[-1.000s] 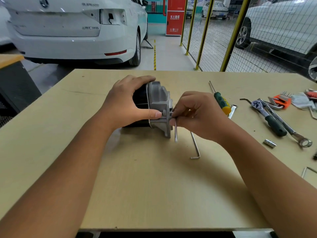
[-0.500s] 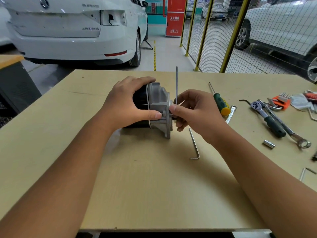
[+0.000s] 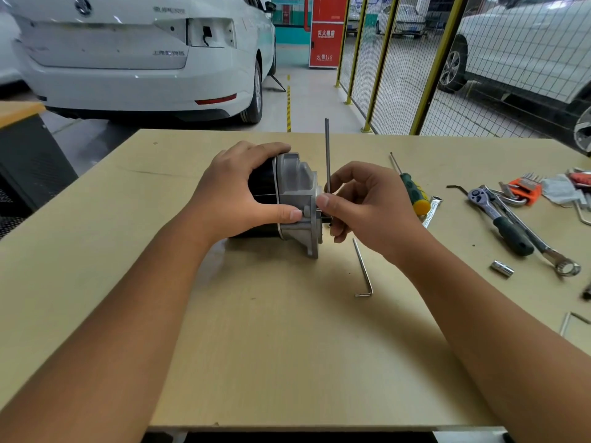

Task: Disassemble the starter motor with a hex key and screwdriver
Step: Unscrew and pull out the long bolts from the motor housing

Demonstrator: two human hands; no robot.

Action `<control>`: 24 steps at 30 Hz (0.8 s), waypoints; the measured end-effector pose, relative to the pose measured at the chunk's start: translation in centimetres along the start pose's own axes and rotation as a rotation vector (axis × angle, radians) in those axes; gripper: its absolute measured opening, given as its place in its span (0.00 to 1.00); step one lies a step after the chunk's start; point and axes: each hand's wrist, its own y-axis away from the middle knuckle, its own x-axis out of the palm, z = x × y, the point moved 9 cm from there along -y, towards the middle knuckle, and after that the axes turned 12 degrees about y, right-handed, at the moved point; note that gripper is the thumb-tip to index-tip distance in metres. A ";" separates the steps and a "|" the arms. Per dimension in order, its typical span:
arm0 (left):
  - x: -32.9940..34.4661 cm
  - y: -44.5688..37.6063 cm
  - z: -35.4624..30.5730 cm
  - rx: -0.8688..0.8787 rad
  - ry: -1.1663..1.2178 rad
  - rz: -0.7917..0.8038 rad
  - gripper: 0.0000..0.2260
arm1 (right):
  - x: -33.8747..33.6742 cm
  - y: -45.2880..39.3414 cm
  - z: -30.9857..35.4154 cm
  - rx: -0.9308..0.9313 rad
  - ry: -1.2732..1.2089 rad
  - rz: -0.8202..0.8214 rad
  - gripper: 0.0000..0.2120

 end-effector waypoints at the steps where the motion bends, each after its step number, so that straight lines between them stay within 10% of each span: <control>1: 0.0 0.0 0.0 0.003 0.000 0.000 0.43 | 0.1 0.0 0.0 -0.007 0.006 0.019 0.06; 24: 0.0 0.1 0.2 -0.019 0.012 0.020 0.44 | -5.4 0.0 -2.9 0.111 0.147 0.214 0.08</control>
